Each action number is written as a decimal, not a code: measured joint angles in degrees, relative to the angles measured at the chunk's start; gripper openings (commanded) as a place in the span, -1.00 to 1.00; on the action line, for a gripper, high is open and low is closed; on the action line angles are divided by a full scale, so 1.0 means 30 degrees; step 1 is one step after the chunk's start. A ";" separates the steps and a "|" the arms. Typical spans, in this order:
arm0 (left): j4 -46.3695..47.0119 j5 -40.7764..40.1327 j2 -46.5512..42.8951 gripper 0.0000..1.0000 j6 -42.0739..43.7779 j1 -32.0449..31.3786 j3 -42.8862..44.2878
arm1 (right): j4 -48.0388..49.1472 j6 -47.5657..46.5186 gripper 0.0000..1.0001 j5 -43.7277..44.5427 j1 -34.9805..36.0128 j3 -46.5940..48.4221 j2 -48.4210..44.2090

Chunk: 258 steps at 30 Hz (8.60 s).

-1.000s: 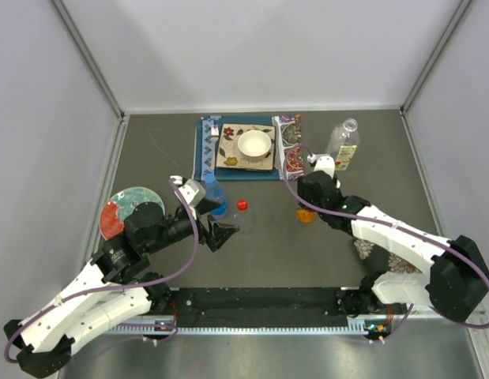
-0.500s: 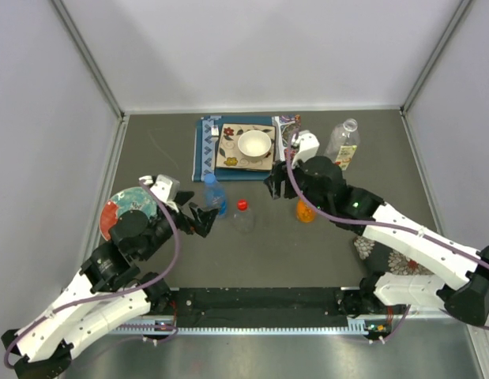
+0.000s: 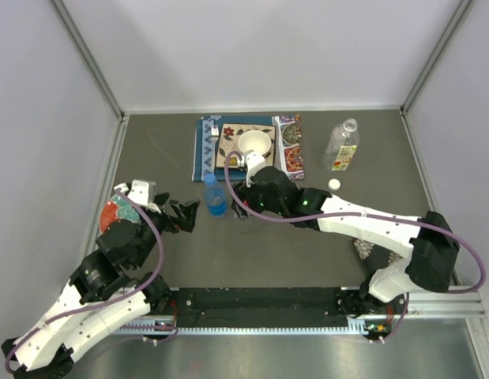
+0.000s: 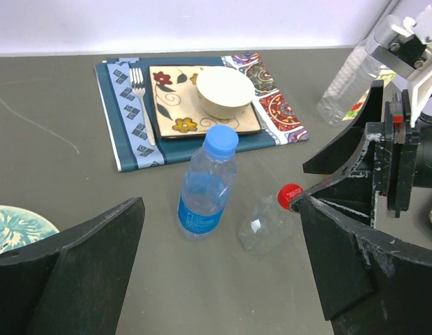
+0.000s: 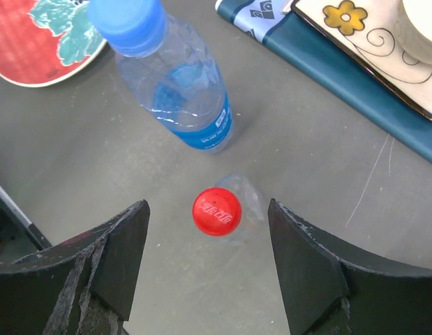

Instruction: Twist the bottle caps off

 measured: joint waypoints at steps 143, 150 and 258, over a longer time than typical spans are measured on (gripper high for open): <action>0.8859 0.0233 0.7664 -0.28 0.8408 -0.7373 0.2091 | -0.0029 0.8000 0.11 -0.2317 -0.2047 0.2659 -0.7067; 0.8845 0.0117 0.7664 -0.27 0.8575 -0.7431 0.1851 | 0.0466 0.8007 0.07 -0.2324 -0.2047 0.2659 -0.7045; 0.9056 1.9744 0.7643 -0.92 0.0204 -0.0889 0.1501 | 0.2441 -0.0051 -1.00 -1.3544 -0.2120 0.1770 -0.8000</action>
